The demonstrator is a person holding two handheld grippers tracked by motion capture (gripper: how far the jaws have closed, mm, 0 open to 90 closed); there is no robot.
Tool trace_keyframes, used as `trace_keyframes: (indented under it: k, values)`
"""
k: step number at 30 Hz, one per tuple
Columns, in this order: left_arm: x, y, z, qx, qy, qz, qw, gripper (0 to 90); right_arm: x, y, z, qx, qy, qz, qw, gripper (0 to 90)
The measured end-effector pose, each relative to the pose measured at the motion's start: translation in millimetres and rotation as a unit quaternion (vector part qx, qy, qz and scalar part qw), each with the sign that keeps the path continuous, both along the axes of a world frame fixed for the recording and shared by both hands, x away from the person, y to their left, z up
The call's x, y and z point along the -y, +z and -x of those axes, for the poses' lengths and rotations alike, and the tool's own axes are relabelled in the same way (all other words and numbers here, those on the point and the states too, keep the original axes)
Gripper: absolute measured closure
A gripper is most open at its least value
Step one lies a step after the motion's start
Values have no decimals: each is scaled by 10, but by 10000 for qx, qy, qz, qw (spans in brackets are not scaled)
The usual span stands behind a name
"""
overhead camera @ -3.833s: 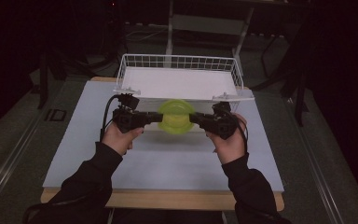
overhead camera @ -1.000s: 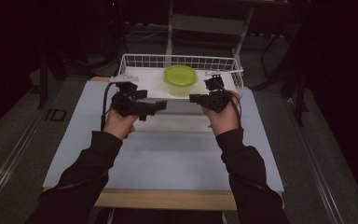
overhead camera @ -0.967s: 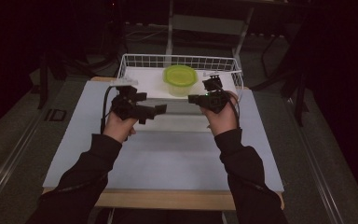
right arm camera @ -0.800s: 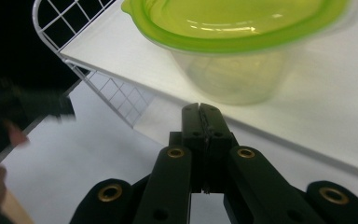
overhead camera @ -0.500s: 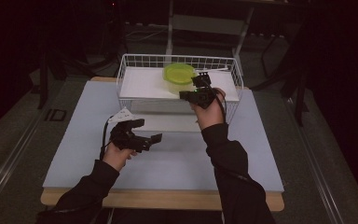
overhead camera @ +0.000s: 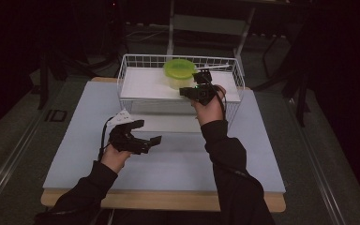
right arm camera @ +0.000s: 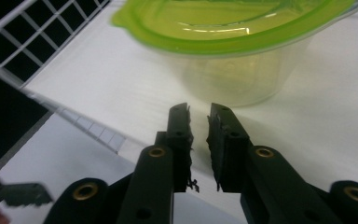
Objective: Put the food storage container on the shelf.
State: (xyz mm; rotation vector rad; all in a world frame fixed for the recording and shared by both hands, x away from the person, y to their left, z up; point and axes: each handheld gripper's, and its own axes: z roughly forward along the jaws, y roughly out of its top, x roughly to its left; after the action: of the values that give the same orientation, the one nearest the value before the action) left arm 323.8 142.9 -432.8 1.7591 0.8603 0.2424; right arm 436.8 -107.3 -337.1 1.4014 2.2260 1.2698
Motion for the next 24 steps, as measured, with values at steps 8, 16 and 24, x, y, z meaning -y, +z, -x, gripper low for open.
trace_keyframes:
  k: [8, 16, 24]
  values:
    - [-30, -58, 127, 41, -149, 21, 9999, 15, 85, -10, 382, 292, 378, -7, 9989, 546]
    - [-41, -111, 261, 191, -320, -145, 9992, 15, 198, -305, 638, 488, 710, 49, 9963, 298]
    - [-35, -225, 317, 138, -431, -106, 9989, 15, 360, -546, 824, 544, 967, -94, 9938, 207]
